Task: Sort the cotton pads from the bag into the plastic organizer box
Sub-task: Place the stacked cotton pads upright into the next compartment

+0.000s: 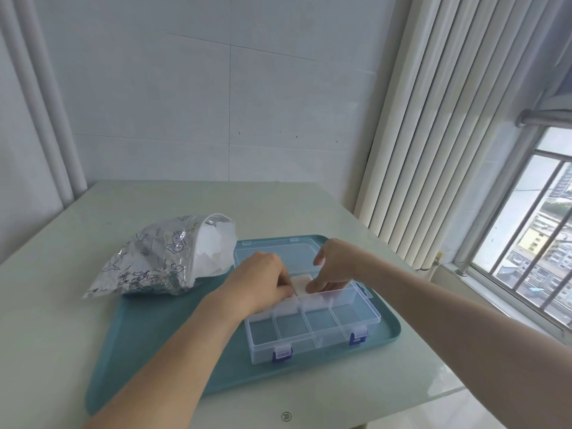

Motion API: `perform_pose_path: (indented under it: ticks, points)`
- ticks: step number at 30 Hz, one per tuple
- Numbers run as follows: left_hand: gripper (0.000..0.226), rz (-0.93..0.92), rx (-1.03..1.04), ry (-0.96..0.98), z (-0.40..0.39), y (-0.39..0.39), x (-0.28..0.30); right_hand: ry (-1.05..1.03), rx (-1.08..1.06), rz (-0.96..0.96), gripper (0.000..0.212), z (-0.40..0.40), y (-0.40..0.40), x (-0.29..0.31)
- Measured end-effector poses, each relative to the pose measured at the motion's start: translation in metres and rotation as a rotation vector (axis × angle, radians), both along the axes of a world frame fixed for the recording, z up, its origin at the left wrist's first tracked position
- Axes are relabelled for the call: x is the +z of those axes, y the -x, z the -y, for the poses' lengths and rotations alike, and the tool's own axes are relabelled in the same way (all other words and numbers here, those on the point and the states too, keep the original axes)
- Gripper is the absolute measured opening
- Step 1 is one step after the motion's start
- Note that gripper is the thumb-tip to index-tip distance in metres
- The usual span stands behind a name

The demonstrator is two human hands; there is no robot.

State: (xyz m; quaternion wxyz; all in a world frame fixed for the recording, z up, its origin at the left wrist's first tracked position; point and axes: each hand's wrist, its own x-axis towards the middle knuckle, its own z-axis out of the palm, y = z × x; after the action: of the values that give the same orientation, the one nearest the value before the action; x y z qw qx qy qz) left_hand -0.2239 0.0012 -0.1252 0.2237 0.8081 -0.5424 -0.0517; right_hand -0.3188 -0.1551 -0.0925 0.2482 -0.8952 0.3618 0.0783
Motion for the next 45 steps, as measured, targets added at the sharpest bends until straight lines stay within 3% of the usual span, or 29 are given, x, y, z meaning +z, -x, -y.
perform_pose_path:
  ticks: [6, 9, 11, 13, 15, 18, 24, 27, 31, 35, 39, 45]
  points:
    - [0.027, -0.167, -0.021, -0.032, -0.009, -0.015, 0.009, -0.107, 0.064, -0.026, 0.065, 0.004, 0.001, 0.012]
    - [0.02, -0.278, -0.028, 0.205, -0.019, -0.023, 0.018, 0.001, 0.111, -0.058, 0.044, 0.005, -0.005, 0.029]
    - [0.016, -0.083, 0.06, 0.501, -0.03, -0.033, 0.023, 0.165, 0.182, 0.039, 0.021, 0.0, -0.014, 0.037]
    - [0.028, 0.176, 0.215, 0.644, -0.044, -0.047, 0.028, 0.222, 0.259, 0.195, 0.013, -0.011, -0.025, 0.042]
    - [0.038, 0.273, 0.361, 0.541, -0.061, -0.07, 0.029, 0.172, 0.335, 0.305, 0.01, -0.029, -0.04, 0.045]
    - [0.031, 0.097, 0.416, 0.341, -0.08, -0.094, 0.021, 0.07, 0.411, 0.391, 0.007, -0.055, -0.067, 0.039]
    - [0.027, -0.083, 0.461, 0.408, -0.092, -0.103, -0.011, 0.131, 0.486, 0.334, 0.045, -0.082, -0.11, 0.013]
    - [0.023, -0.093, 0.465, 0.437, -0.09, -0.109, -0.016, 0.101, 0.432, 0.261, 0.04, -0.085, -0.121, 0.003]
    - [0.019, -0.104, 0.461, 0.441, -0.091, -0.113, -0.017, 0.195, 0.428, 0.128, 0.058, -0.086, -0.131, -0.003]
    - [0.021, -0.113, 0.465, 0.462, -0.093, -0.112, -0.017, 0.334, 0.447, 0.16, 0.057, -0.087, -0.134, -0.007]
    - [0.018, -0.175, 0.48, 0.492, -0.097, -0.112, -0.016, 0.435, 0.42, 0.197, 0.088, -0.093, -0.133, -0.01]
    - [0.019, -0.216, 0.494, 0.503, -0.096, -0.113, -0.017, 0.33, 0.432, 0.152, 0.084, -0.103, -0.141, -0.011]
